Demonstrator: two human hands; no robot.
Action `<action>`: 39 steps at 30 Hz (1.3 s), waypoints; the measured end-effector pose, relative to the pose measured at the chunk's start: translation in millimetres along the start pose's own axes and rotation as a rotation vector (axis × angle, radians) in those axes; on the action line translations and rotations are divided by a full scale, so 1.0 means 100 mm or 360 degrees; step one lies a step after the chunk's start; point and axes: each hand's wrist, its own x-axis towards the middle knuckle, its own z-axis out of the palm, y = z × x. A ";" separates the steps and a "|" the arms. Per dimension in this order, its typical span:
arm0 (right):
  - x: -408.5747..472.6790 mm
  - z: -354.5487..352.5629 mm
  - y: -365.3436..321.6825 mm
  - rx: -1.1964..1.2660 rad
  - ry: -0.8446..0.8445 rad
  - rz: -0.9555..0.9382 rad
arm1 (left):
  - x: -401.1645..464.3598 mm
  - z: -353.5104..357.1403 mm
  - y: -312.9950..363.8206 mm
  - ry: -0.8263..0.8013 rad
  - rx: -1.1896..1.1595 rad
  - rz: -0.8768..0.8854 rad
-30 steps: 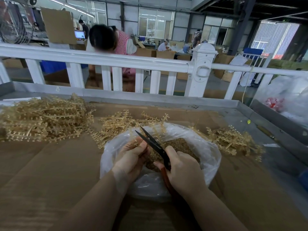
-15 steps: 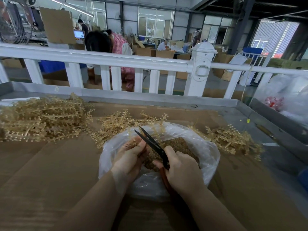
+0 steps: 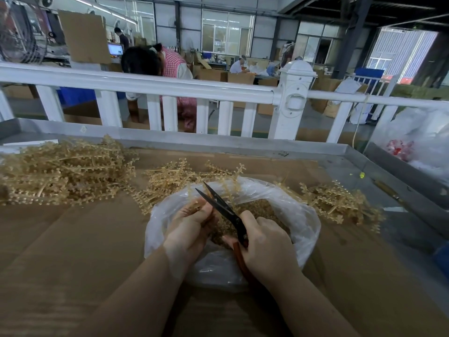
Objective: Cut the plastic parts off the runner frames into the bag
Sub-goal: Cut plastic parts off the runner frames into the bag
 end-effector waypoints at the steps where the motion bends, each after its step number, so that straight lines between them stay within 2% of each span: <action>1: 0.00 0.00 0.01 0.0008 -0.0014 -0.0008 | 0.00 0.01 0.00 0.0014 -0.0008 0.0004; 9: 0.01 0.00 0.01 0.0032 -0.0087 -0.0010 | 0.02 0.00 -0.01 -0.0008 -0.0011 -0.0032; 26: 0.05 -0.05 0.00 0.0025 0.0045 -0.0011 | 0.05 -0.04 0.01 -0.0061 -0.0067 -0.0126; 31: 0.04 -0.01 0.03 0.0133 0.0053 0.0127 | 0.01 -0.07 0.04 -0.0206 0.0050 -0.0167; 34: 0.04 0.00 0.03 0.0110 -0.0047 0.0140 | -0.01 -0.06 0.05 -0.0169 0.0097 -0.0208; 39: 0.03 -0.03 0.02 0.0175 -0.0024 0.0201 | -0.01 -0.03 0.04 -0.0085 0.0026 -0.0204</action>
